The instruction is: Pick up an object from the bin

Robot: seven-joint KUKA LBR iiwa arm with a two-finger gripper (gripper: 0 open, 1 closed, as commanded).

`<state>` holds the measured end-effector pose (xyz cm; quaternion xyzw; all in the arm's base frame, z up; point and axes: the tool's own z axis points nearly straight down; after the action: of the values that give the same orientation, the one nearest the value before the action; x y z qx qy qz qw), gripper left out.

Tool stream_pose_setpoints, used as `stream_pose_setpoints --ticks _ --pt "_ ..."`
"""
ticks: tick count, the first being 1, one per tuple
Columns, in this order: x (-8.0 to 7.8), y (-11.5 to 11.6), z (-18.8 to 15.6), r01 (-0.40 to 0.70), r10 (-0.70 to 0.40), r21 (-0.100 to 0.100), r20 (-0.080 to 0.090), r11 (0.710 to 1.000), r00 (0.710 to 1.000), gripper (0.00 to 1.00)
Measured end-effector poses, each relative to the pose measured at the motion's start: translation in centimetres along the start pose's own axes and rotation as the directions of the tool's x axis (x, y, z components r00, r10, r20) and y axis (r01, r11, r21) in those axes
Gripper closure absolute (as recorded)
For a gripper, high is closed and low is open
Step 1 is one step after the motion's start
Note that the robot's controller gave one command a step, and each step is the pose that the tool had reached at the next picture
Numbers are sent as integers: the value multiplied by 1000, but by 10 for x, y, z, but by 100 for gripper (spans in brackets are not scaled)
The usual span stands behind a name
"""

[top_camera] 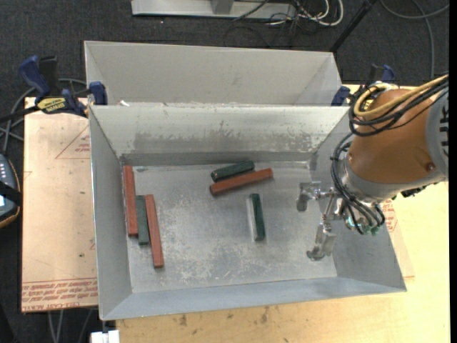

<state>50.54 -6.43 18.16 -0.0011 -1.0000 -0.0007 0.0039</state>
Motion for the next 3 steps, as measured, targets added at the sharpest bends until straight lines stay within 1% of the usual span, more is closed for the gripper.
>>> stream_pose_setpoints --ticks 1,2,3 --pt "-59 60 113 43 -43 -1 12 999 999 0" --pt "-77 47 110 411 -411 6 13 912 912 0" --pt "-85 76 111 809 -809 8 8 588 588 0"
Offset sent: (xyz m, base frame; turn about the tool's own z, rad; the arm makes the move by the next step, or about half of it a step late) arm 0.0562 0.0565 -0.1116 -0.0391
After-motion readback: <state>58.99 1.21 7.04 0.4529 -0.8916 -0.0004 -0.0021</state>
